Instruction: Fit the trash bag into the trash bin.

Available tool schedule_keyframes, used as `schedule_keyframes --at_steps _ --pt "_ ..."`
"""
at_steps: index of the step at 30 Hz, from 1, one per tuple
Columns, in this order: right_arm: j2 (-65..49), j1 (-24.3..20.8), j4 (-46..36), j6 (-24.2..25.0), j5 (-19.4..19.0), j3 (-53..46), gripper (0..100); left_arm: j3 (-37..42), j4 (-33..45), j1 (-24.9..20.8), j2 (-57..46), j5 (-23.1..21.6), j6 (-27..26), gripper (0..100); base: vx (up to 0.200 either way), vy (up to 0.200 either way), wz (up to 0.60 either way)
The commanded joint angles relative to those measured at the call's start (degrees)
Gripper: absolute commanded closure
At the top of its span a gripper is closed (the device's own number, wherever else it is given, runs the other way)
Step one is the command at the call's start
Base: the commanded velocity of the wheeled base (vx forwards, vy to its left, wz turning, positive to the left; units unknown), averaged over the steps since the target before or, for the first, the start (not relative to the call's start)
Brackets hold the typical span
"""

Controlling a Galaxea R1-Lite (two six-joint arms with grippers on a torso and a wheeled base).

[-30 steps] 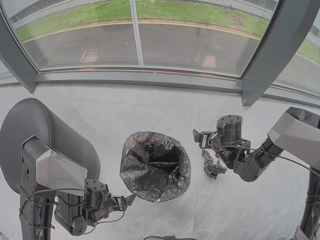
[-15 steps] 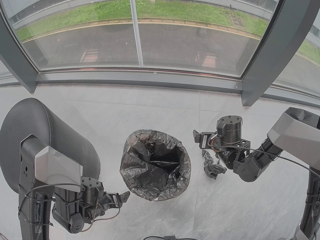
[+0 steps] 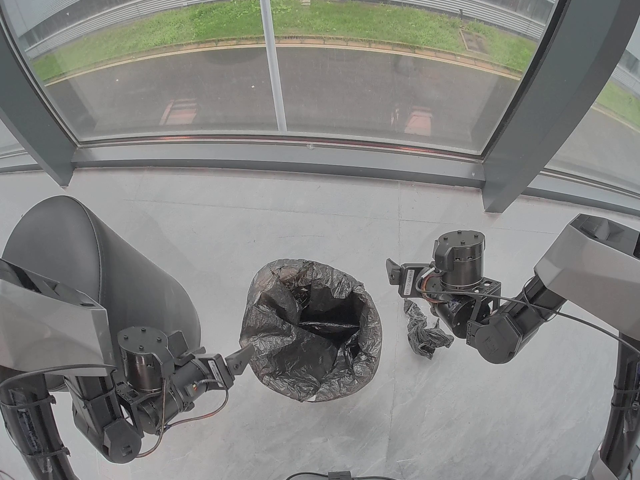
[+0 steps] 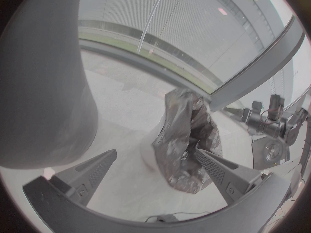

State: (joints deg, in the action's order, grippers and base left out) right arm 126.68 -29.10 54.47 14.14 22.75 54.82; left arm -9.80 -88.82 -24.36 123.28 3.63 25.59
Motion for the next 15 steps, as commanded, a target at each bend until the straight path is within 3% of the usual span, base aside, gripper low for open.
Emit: schedule_keyframes --at_steps 1,7,15 --pt "0.2 0.0 0.0 0.0 0.0 0.0 0 -5.1 0.0 0.7 -2.0 -1.0 -1.3 0 0.000 0.000 0.00" --pt "0.3 0.0 -0.1 0.0 0.0 0.3 0 -13.5 0.1 1.5 3.0 -1.2 -10.1 0 0.000 0.000 0.00" --pt "0.5 0.0 0.0 0.0 0.0 0.3 0 -19.9 3.3 2.4 5.2 -5.1 -14.2 0 0.000 0.000 0.00"
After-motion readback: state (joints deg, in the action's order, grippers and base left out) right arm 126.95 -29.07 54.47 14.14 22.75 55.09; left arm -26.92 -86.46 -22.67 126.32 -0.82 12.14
